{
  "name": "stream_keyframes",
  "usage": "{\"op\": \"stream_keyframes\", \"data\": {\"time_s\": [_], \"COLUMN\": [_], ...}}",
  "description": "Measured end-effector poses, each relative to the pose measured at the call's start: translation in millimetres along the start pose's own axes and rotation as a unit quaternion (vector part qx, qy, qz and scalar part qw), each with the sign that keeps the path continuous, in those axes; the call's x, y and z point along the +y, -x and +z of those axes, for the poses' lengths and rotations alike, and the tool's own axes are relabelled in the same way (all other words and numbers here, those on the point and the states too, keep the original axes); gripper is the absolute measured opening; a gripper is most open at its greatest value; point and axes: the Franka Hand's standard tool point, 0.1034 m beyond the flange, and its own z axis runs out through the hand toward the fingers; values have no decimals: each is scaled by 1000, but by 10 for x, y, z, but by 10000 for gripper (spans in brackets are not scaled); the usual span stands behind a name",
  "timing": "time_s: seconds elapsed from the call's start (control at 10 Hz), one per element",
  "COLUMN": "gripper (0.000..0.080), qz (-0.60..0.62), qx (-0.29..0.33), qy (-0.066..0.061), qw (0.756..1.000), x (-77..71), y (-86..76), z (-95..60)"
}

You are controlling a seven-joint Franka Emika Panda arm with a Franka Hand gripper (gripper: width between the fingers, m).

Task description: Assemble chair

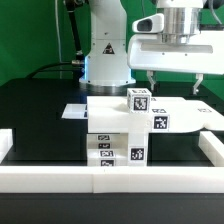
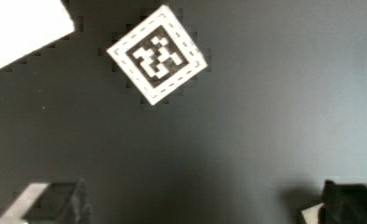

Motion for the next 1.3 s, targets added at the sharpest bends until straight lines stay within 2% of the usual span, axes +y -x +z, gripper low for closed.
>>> {"op": "stream_keyframes", "data": {"time_s": [0.1, 0.3, 0.6, 0.8, 1.3], "gripper": [649, 649, 649, 649, 649], "qz": [-21, -61, -157, -234, -236], "qx": [5, 8, 16, 17, 28], "qy": [-2, 0, 4, 8, 9], "qw": [1000, 998, 988, 972, 971], "x": [47, 25, 152, 155, 131], "y": [-9, 117, 77, 71, 9], "z": [4, 43, 65, 66, 62]}}
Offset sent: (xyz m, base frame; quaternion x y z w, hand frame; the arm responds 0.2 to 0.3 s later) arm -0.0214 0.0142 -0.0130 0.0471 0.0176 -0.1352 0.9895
